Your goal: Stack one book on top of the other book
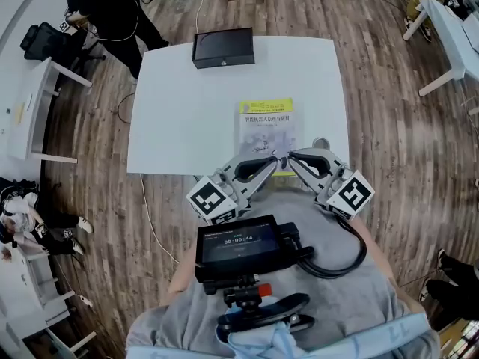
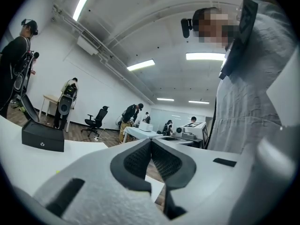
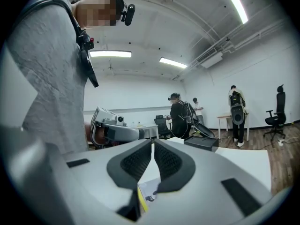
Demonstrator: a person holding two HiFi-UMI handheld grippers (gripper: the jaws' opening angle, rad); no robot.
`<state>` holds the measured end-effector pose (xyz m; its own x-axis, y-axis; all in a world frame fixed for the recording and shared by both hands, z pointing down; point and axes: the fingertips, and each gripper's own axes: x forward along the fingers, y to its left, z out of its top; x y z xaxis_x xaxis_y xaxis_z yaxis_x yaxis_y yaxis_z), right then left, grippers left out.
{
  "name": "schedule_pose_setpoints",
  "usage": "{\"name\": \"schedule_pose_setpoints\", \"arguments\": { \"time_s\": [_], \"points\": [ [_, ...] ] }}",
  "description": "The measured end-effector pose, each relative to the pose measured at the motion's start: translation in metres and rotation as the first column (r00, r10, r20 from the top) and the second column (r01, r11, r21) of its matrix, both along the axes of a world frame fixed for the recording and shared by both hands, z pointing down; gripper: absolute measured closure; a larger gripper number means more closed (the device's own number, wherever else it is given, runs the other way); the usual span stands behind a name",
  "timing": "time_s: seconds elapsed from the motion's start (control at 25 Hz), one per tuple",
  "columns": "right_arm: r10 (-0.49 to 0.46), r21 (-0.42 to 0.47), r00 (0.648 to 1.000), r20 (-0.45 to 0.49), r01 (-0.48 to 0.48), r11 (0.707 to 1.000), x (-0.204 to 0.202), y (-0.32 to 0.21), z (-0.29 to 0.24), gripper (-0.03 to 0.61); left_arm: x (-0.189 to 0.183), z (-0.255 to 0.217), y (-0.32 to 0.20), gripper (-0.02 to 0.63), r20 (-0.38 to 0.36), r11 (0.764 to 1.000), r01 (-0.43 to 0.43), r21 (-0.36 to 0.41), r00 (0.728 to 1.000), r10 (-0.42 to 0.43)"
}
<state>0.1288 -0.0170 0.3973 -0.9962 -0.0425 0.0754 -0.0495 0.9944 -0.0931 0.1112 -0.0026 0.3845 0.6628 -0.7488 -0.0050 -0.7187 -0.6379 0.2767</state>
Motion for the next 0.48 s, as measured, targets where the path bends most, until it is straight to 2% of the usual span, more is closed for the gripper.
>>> {"name": "schedule_pose_setpoints", "arguments": {
  "time_s": [0.32, 0.48],
  "points": [
    [-0.037, -0.003, 0.999, -0.006, 0.037, 0.999, 0.010, 0.006, 0.008, 0.537, 0.017, 0.016, 0.012, 0.595, 0.005, 1.000, 0.007, -0.017, 1.000, -0.007],
    [-0.052, -0.009, 0.999, -0.015, 0.052, 0.999, 0.016, 0.009, 0.013, 0.541, 0.021, 0.024, 0.013, 0.595, 0.038, 1.000, 0.013, -0.007, 0.999, -0.013]
  ]
}}
